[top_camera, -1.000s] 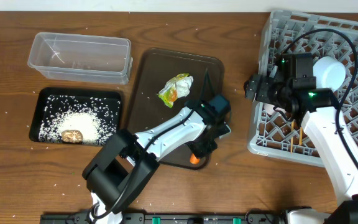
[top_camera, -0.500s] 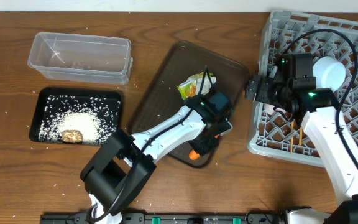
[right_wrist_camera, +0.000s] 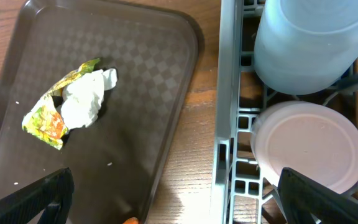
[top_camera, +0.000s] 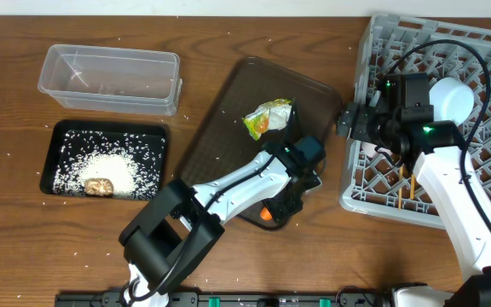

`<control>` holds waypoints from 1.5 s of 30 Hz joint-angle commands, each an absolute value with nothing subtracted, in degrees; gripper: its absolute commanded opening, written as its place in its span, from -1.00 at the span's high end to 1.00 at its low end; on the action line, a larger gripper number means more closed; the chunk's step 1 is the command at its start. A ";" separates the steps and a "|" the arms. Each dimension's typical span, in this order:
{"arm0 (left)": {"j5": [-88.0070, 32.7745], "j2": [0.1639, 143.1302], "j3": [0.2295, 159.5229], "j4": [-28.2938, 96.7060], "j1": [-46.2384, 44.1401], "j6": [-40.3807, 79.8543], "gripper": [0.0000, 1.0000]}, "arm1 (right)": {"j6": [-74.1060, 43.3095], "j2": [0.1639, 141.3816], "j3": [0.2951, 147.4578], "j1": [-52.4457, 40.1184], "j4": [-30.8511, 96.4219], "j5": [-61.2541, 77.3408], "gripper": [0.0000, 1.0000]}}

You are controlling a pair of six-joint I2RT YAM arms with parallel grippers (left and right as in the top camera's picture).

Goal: Sort waste into correct bins and load items into the dishwasher rack
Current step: 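Grasp the carrot with the left gripper and lift it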

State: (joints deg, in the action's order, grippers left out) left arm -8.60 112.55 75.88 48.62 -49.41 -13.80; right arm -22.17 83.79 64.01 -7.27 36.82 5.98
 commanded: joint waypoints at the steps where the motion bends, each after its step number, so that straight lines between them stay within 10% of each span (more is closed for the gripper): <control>1: -7.38 114.98 77.14 49.65 -49.43 -14.28 -0.22 | -22.65 83.81 64.03 -6.92 36.69 5.80 -0.99; 11: -6.79 122.19 85.52 57.19 -49.39 -13.85 -0.21 | -22.61 83.81 64.03 -6.92 36.47 5.78 -0.99; 31: -4.82 121.16 88.27 61.12 -49.30 -12.91 0.77 | -21.58 83.81 64.03 -6.92 37.15 5.80 -0.98; 45: -2.20 112.57 89.19 60.75 -43.20 -7.84 0.85 | -20.93 83.81 64.03 -6.92 38.22 5.80 -0.98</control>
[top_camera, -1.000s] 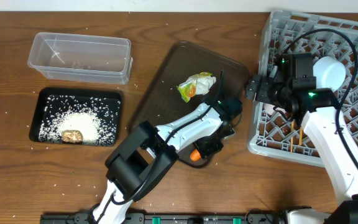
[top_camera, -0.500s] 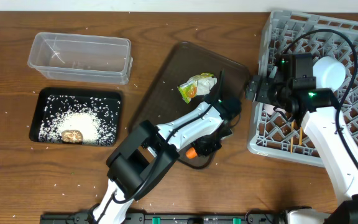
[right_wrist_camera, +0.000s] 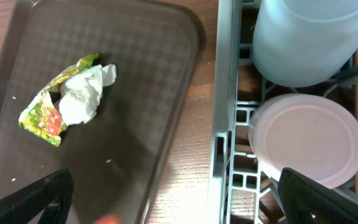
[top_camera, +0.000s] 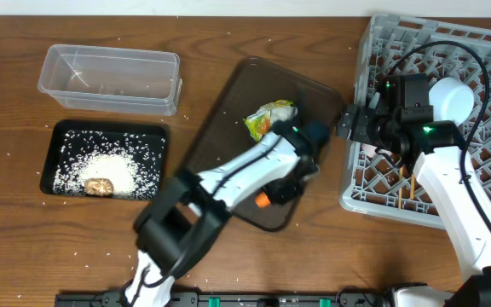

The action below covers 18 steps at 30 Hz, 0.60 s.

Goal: Sort waste into correct bins and load items into the dishwasher rack
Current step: 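Grasp the carrot with the left gripper and lift it, then carry the carrot left and drop it onto the black tray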

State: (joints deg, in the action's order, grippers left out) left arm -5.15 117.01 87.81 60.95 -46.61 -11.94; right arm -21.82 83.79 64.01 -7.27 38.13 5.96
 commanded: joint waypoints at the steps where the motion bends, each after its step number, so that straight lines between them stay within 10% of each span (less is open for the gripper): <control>1: -1.89 111.81 89.19 60.47 -41.78 -6.70 0.86 | -20.93 83.81 64.03 -6.92 38.20 5.78 -0.98; 18: -2.09 109.19 89.17 60.42 -4.03 11.75 0.87 | -20.67 83.81 64.01 -6.92 38.13 5.80 -0.98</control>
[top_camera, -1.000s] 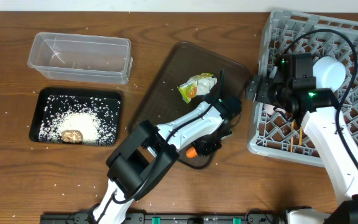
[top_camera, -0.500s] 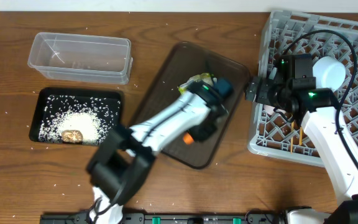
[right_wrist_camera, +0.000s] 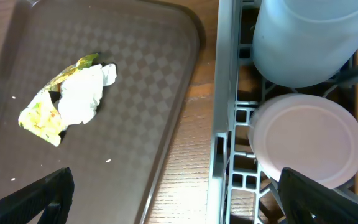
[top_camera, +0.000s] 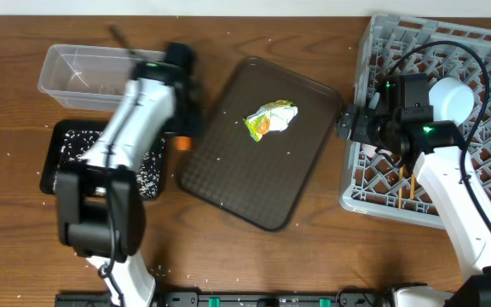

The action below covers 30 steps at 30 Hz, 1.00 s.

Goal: Sort waste into correct bins and load items into the dishwasher rack
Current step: 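Carry the carrot left and drop it onto the black tray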

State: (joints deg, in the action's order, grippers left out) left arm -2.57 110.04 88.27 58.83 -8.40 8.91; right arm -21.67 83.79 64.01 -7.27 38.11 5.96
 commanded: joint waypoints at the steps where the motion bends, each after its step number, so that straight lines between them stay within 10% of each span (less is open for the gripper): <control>1: -2.09 109.19 89.12 61.28 -2.22 11.75 0.88 | -20.67 83.81 64.03 -6.92 38.04 5.78 -0.99; 19: -2.07 109.21 70.13 48.66 13.50 23.05 0.88 | -19.64 83.81 64.03 -6.92 37.26 4.49 -0.98; 24: -3.57 109.16 71.18 49.43 13.47 23.00 0.21 | -19.64 83.81 64.03 -6.92 37.26 4.51 -0.99; 30: -3.84 107.96 76.03 53.32 13.47 22.55 0.07 | -19.64 83.81 64.03 -6.92 37.30 4.51 -0.99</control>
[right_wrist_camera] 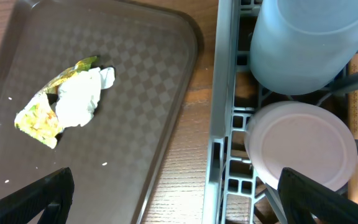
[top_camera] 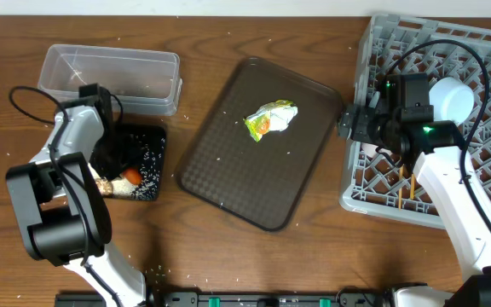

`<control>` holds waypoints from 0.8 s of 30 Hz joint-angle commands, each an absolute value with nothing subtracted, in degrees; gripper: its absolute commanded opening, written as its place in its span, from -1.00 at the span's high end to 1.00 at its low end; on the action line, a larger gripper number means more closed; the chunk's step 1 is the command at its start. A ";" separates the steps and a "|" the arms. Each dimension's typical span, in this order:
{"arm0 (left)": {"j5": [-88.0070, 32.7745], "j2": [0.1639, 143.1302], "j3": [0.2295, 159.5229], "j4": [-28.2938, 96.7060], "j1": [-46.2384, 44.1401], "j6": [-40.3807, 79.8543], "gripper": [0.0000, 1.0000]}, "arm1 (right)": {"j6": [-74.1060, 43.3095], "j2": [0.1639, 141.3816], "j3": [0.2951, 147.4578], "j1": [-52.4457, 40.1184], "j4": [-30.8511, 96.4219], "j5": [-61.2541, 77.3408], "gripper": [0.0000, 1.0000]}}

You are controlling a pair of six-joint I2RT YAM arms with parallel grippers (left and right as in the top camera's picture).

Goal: Sort waste into correct bins and load items into the dishwasher rack
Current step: 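Carry the carrot left and drop it onto the black tray, then reach the left gripper to the crumpled wrapper on the brown tray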

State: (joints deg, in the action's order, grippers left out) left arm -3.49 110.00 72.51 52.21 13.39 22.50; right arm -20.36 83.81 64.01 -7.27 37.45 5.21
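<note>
A crumpled yellow-green wrapper (top_camera: 269,118) with white paper (right_wrist_camera: 79,96) lies on the brown tray (top_camera: 228,170). My left gripper (top_camera: 119,169) reaches down into the black bin (top_camera: 156,162) of white grains, with a small orange food piece (top_camera: 131,176) at its tip, apparently still held. My right gripper (top_camera: 348,122) hovers open over the gap between the tray and the grey dishwasher rack (top_camera: 459,51), its fingertips (right_wrist_camera: 36,196) wide apart. The rack holds a pale cup (right_wrist_camera: 309,43) and a round whitish bowl (right_wrist_camera: 303,146).
A clear plastic bin (top_camera: 109,77) stands behind the black bin at the far left. A brown lump (top_camera: 102,185) lies among the grains. Wooden chopsticks (top_camera: 409,183) stick through the rack's front cells. White crumbs dot the wooden table (top_camera: 254,256).
My left arm has swung from the clear bin's right end down to the black bin, and the orange piece has gone with it. The right arm has hardly moved.
My left gripper was on the orange piece at the brown tray's near corner. Then it held the piece over the tray's middle, later beside the clear bin, and now in the black bin. The wrapper stayed on the tray; the right gripper stayed open by the rack.
</note>
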 commanded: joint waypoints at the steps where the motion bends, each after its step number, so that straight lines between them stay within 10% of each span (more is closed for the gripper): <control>1: -3.84 107.44 77.12 54.11 13.47 22.55 0.04 | -19.64 83.81 64.03 -6.92 37.30 4.51 -0.99; 7: -5.69 101.84 81.69 56.03 11.86 19.88 -0.01 | -19.66 83.81 64.03 -6.92 37.26 4.51 -0.99; 19: -10.52 99.31 81.71 34.68 -11.53 -2.63 -0.99 | -19.66 83.81 64.01 -6.92 37.32 4.51 -0.98; 24: -10.50 107.98 81.71 23.14 -20.34 -7.94 -0.96 | -19.64 83.81 64.01 -6.92 39.05 4.51 -0.99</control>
State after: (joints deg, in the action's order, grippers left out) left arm -10.33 102.98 81.43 25.28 -17.41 -1.39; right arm -20.34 83.81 64.01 -7.27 38.37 5.06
